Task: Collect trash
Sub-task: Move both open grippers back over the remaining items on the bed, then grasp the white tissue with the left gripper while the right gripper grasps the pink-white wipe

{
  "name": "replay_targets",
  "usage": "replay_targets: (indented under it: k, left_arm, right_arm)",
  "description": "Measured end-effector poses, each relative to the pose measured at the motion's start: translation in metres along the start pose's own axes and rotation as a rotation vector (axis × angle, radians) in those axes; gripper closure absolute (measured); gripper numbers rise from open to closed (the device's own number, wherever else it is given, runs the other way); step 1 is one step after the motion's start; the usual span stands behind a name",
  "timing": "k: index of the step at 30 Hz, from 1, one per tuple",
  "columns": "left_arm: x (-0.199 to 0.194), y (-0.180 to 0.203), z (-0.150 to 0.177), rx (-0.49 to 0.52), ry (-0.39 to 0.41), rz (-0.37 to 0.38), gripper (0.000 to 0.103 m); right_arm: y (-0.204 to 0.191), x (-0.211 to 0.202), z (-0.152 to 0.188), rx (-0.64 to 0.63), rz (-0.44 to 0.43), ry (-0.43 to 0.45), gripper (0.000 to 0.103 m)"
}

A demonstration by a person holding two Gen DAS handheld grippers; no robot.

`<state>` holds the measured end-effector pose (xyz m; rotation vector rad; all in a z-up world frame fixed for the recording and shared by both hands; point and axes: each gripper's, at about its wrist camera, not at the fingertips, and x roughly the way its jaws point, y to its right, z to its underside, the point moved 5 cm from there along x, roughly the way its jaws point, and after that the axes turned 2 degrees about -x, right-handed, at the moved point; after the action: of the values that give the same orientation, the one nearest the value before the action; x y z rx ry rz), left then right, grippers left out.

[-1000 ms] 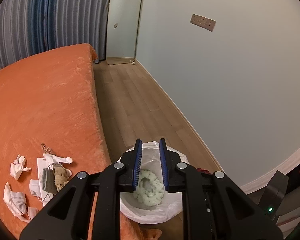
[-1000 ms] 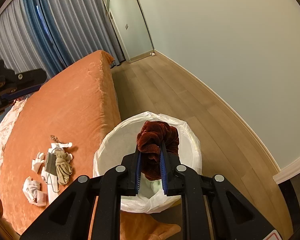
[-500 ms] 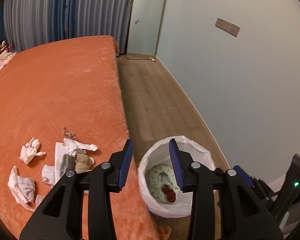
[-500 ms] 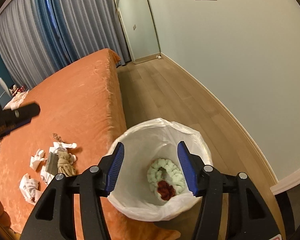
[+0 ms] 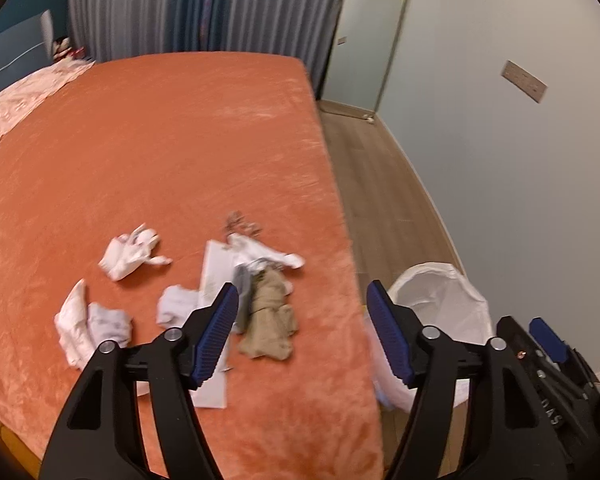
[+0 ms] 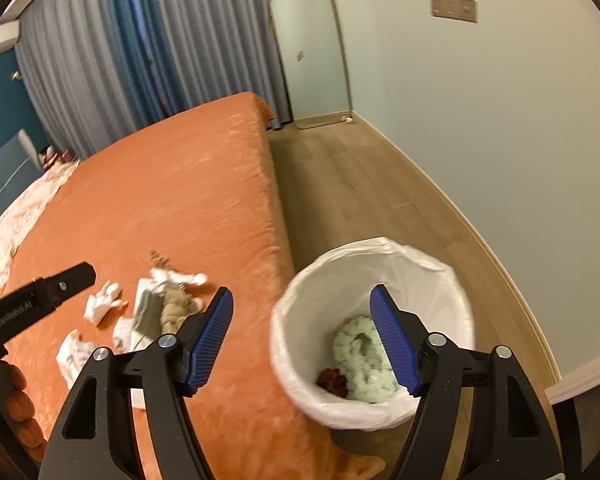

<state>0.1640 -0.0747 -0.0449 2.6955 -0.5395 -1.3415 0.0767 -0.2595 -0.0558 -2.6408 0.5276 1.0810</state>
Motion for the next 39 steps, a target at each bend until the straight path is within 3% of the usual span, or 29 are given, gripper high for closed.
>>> replay_targets:
  k: [11,19,35,39]
  left_arm:
    - [0.001,-0.161,0.037,-0.204,-0.051,-0.176,0.034]
    - [0.001,-0.24,0.067,-0.291,-0.099,-0.259,0.034]
    - [0.039,-0.317,0.084,-0.422,-0.194,-0.208,0.034]
    - [0.05,-0.321,0.077,-0.428,-0.209,-0.171,0.034]
  right_arm:
    - [-0.097,0.014,0.036,-0.099,-0.086,-0.071,0.032]
    - [-0.172,0.031,0.076,-0.187,-0.14,-0.135,0.032]
    - [-0.286,0.091,0.141,-0.282,-0.184,-0.284,0.032]
    - [-0.299,0.109,0.151,-0.283,-0.182,-0.328,0.04]
